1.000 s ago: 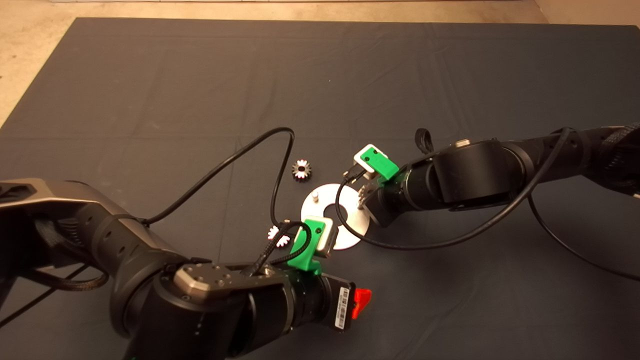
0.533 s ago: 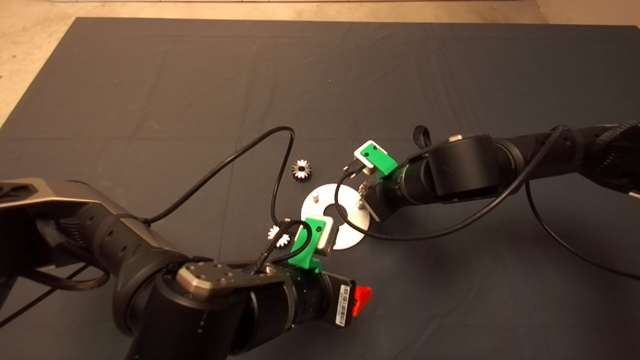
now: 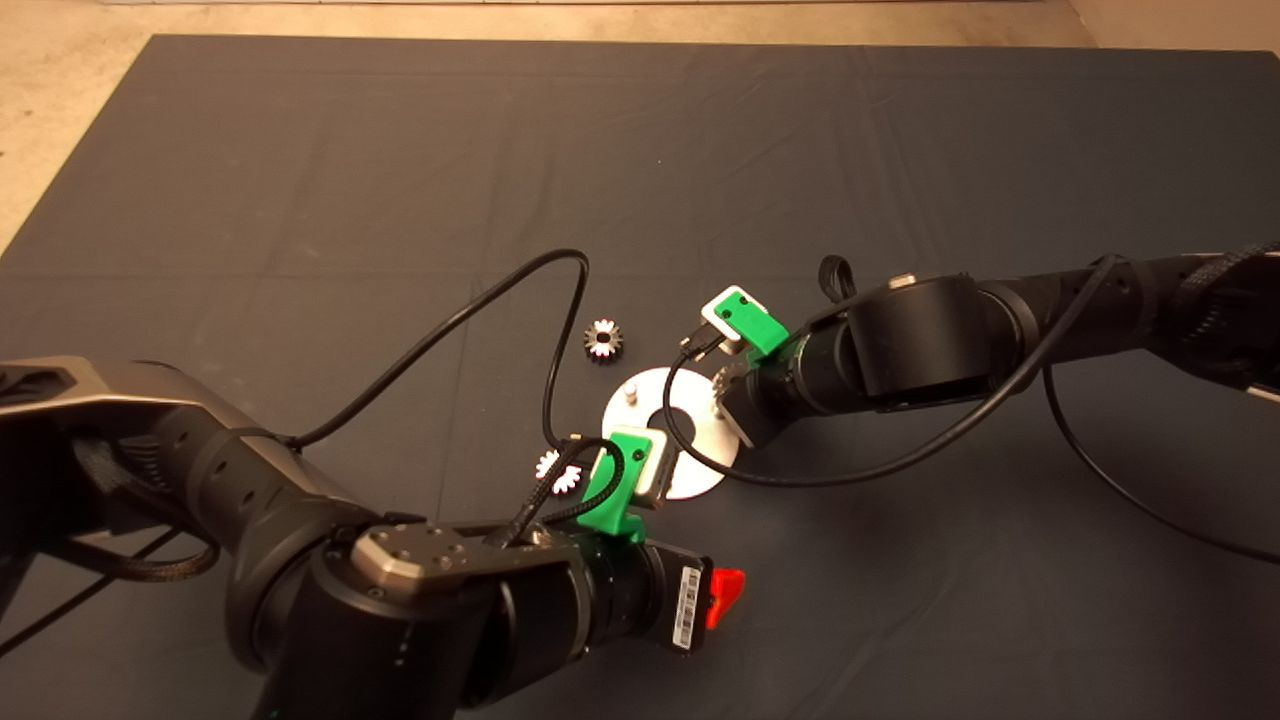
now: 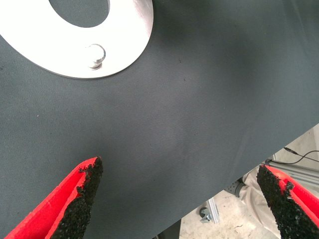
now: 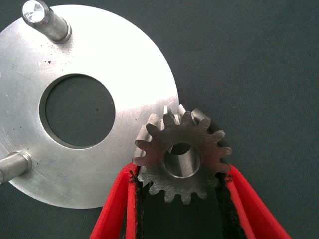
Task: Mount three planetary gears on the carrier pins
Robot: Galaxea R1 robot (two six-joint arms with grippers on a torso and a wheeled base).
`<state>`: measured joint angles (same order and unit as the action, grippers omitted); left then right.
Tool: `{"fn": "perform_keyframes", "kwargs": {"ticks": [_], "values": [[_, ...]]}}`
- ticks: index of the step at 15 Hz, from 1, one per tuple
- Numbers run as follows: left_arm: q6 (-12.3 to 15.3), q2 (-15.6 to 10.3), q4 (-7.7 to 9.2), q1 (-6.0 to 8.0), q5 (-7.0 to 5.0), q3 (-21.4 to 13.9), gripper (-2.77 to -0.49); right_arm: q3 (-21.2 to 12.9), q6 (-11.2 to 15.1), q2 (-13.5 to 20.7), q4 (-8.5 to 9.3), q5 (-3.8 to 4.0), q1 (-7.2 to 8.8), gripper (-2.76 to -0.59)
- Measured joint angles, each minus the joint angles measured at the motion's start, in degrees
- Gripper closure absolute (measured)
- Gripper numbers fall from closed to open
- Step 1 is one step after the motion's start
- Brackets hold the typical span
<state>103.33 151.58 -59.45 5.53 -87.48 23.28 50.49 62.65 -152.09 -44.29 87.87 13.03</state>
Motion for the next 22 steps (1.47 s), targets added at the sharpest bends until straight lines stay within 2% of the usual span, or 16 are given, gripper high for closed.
{"fn": "perform_keyframes", "kwargs": {"ticks": [22], "values": [[0.00,0.33,-0.16,0.02,0.00,0.13,-2.22,-0.39,1.52,-0.01,0.38,0.02,-0.02,-0.79]]}}
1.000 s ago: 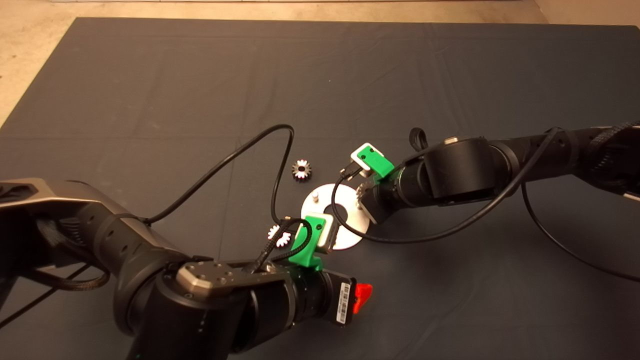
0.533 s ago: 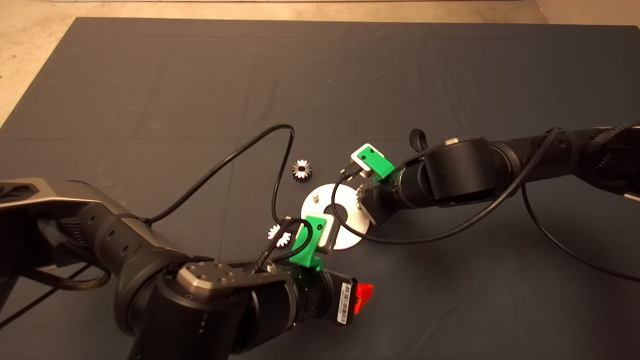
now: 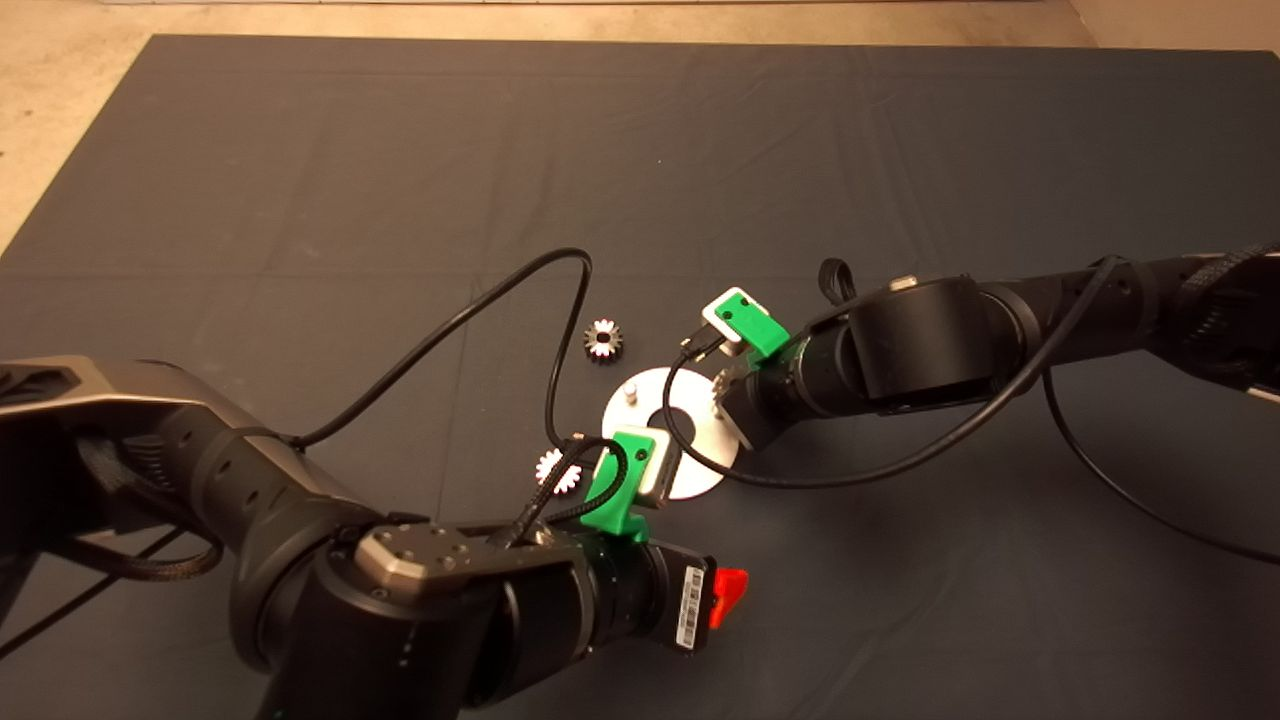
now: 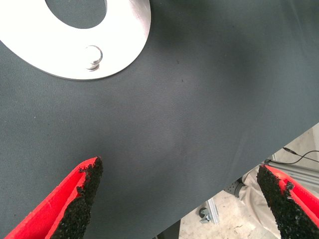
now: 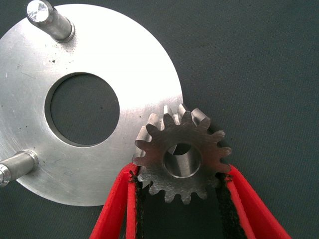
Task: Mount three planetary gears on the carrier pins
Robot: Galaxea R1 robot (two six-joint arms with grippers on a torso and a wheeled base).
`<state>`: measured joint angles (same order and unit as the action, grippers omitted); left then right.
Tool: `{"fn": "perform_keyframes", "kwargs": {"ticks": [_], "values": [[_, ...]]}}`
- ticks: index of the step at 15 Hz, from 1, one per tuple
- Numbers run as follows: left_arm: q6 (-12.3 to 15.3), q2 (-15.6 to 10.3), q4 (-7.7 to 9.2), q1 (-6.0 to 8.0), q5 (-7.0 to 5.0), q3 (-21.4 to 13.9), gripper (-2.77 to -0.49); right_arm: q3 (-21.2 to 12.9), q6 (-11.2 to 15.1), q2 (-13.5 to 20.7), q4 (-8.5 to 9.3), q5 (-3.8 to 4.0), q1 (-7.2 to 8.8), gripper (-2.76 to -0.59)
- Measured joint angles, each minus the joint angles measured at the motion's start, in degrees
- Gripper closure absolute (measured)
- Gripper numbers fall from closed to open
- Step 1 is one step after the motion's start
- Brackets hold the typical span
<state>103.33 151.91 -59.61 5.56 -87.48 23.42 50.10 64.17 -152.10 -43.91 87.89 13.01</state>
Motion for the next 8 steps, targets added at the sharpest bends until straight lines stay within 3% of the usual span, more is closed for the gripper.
{"fn": "perform_keyframes", "kwargs": {"ticks": [8], "values": [[0.01,0.30,-0.02,-0.02,-0.02,0.00,-2.22,0.78,0.24,-0.13,2.22,-0.24,0.35,-0.79]]}}
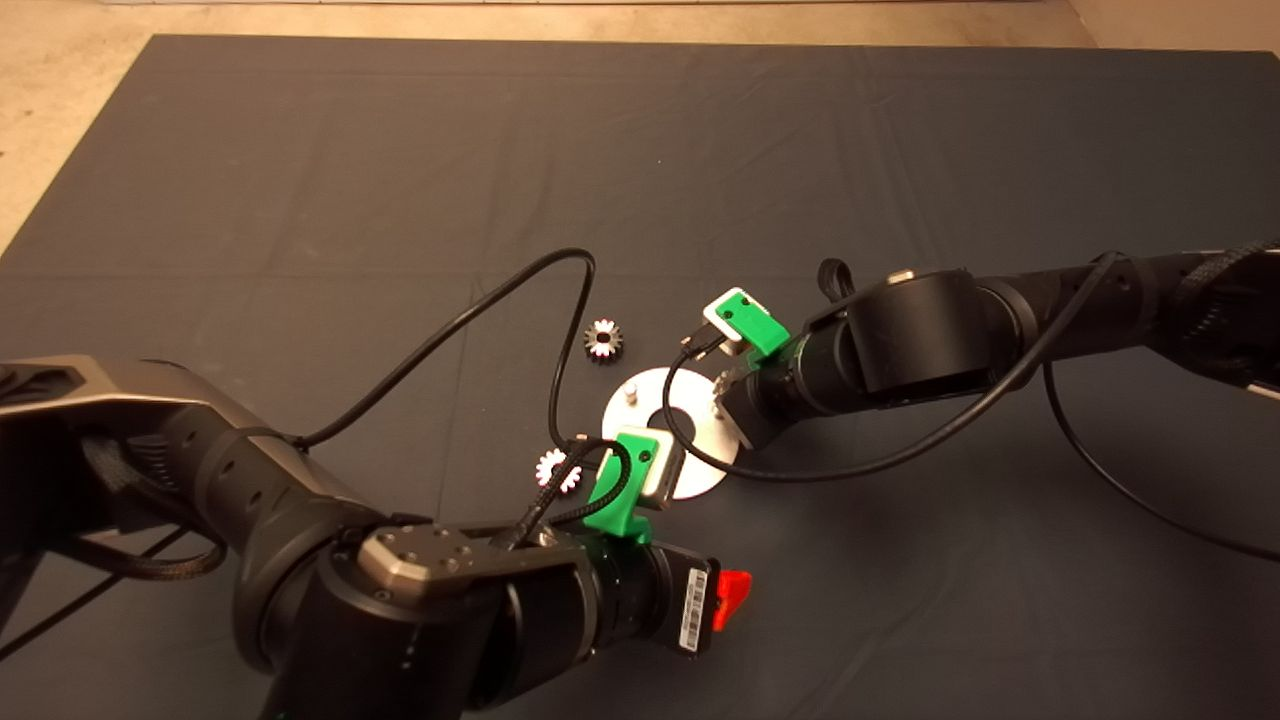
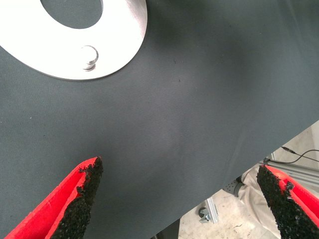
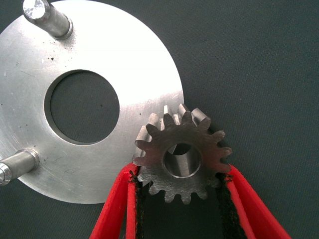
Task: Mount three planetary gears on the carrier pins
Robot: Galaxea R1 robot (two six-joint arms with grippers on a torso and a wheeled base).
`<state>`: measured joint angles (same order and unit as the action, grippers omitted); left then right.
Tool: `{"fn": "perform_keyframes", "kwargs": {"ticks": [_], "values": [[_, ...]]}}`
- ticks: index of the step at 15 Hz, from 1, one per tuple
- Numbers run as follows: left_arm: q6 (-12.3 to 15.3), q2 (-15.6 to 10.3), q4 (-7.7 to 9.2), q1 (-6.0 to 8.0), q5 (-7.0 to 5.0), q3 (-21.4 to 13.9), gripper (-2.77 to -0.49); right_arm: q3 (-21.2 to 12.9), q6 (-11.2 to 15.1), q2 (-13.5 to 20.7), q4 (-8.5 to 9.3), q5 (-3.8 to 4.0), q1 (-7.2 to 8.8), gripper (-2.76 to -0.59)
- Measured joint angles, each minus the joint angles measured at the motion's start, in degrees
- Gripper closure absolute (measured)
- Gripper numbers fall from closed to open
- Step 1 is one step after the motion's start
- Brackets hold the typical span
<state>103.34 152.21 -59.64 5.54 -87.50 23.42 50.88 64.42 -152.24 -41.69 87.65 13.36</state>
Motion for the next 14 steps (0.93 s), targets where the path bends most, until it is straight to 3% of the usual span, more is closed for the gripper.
{"fn": "perform_keyframes", "kwargs": {"ticks": [2,4,7,8,9,11,14], "values": [[0.00,0.00,0.00,0.01,0.02,0.00,-2.22,0.10,0.26,0.00,0.27,-0.02,0.04,-0.79],[0.00,0.00,0.00,0.00,0.02,0.00,-2.22,0.44,0.82,0.00,0.85,-0.78,0.26,-0.79],[0.00,0.02,0.00,0.00,0.02,0.00,-2.22,0.73,0.85,0.00,1.21,-1.32,0.39,-0.79],[0.00,0.02,0.00,0.00,0.02,0.00,-2.22,0.93,0.85,0.02,1.27,-1.92,0.48,-0.79],[0.00,0.02,0.00,0.00,0.02,0.00,-2.22,1.20,0.88,0.00,1.51,-3.04,0.48,-0.79],[0.00,0.02,0.00,0.00,0.02,0.00,-2.22,1.67,0.91,0.00,2.26,-4.11,0.66,-0.79],[0.00,0.02,-0.01,0.00,0.00,0.01,-2.22,2.00,0.94,-0.39,2.69,-4.35,0.78,-0.79]]}}
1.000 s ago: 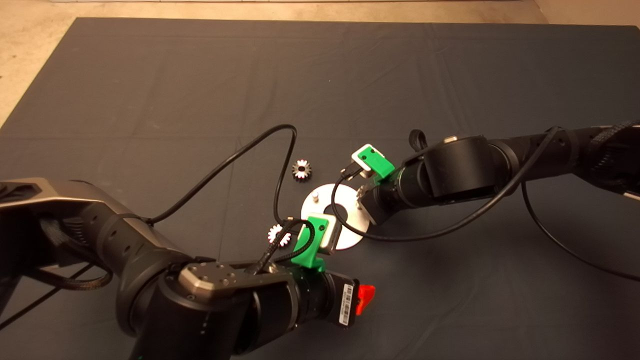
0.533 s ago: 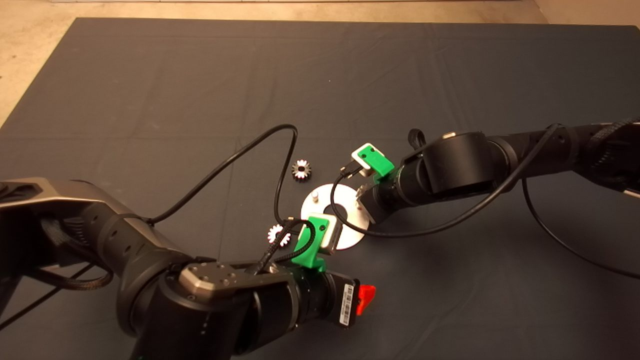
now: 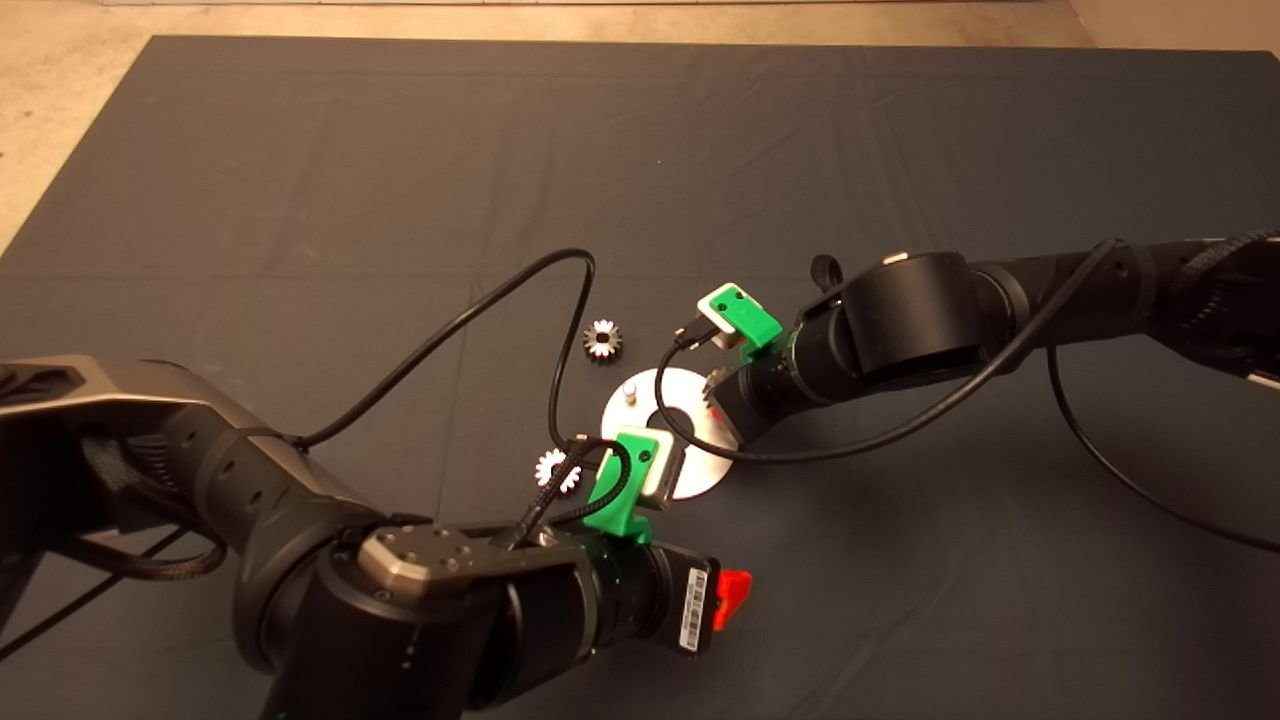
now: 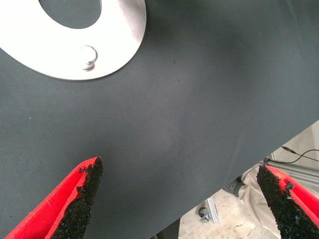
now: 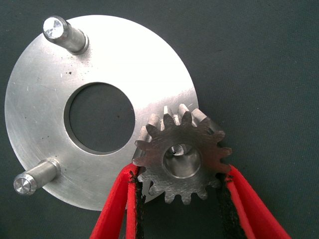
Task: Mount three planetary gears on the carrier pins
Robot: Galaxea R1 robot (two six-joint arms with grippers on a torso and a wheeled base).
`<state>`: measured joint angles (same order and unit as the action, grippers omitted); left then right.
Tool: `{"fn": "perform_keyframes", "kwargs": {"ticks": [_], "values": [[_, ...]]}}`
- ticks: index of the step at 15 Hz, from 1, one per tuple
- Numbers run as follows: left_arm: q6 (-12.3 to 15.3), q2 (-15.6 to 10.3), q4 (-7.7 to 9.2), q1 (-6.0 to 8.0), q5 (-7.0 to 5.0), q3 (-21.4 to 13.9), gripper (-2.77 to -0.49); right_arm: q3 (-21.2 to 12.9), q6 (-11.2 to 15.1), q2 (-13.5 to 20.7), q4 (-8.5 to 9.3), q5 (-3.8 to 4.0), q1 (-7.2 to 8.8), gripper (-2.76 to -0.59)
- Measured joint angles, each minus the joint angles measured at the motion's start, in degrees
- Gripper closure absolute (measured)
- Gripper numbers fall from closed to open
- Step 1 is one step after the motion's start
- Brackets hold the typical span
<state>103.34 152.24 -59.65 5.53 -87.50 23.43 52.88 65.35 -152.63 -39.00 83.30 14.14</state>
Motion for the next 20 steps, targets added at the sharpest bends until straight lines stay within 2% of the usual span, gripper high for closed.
{"fn": "perform_keyframes", "kwargs": {"ticks": [4,6,7,8,9,10,11,20], "values": [[0.00,-0.02,0.00,0.00,0.02,0.10,-2.22,0.12,0.00,-0.27,0.49,-0.02,0.02,-0.79],[0.00,-0.02,-0.02,0.00,0.02,0.10,-2.22,0.21,0.00,-0.29,1.81,-0.21,0.32,-0.79],[0.00,-0.02,-0.02,0.01,0.02,0.10,-2.22,0.34,0.00,-0.29,3.15,-0.33,0.82,-0.79],[0.00,-0.02,-0.02,0.00,0.02,0.10,-2.22,0.43,0.00,-0.35,4.87,-0.12,1.45,-0.79],[0.00,-0.02,-0.02,0.00,0.02,0.10,-2.22,0.45,-0.02,-0.42,5.73,0.09,2.13,-0.79],[0.00,-0.02,-0.02,0.00,0.02,0.10,-2.22,0.45,-0.01,-0.42,6.51,0.54,2.88,-0.79],[0.00,-0.02,-0.05,0.00,0.02,0.10,-2.22,0.45,-0.03,-0.40,7.14,1.34,3.63,-0.79],[0.00,-0.02,-0.13,0.00,0.02,0.10,-2.22,0.45,-0.15,-0.74,7.47,1.58,3.47,-0.79]]}}
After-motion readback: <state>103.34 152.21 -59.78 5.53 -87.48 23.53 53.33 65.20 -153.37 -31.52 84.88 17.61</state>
